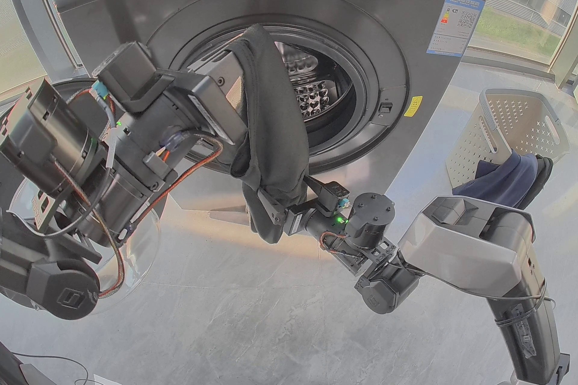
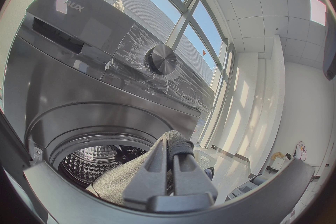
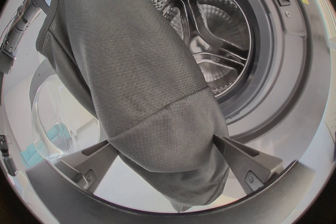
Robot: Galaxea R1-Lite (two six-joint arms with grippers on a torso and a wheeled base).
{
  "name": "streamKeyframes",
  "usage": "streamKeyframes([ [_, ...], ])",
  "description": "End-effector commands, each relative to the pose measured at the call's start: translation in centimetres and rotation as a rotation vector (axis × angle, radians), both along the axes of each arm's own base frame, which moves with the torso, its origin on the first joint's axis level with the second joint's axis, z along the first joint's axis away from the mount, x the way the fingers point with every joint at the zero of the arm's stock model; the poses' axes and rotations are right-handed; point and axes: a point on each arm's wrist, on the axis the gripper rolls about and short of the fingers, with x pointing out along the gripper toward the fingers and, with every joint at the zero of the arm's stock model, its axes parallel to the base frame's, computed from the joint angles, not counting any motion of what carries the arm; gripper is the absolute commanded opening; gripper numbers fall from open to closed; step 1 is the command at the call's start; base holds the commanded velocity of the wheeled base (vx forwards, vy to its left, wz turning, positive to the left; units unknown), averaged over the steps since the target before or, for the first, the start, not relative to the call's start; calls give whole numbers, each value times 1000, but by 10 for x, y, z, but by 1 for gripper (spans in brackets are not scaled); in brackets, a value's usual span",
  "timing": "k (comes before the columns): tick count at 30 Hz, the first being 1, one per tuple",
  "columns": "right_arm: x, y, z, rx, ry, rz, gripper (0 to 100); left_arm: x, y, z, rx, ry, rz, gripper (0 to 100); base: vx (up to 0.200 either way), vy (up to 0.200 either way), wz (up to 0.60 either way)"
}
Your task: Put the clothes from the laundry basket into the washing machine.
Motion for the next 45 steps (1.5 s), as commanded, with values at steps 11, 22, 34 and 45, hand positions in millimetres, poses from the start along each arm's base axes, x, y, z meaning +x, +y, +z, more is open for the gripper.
streamKeyframes([
  [11, 12, -11, -12, 1, 14, -37, 0, 23, 29, -7, 17, 20, 121, 0, 0, 0, 0],
  [22, -11, -47, 74, 135, -20, -55, 0, 36, 81, -67, 128, 225, 270, 0, 0, 0, 0],
  [34, -29, -51, 104, 176, -56, -72, 0, 24, 77, -95, 186, 321, 234, 0, 0, 0, 0],
  [45, -39, -45, 39, 39, 112, -55, 0, 32, 55, -48, 85, 153, 177, 0, 0, 0, 0],
])
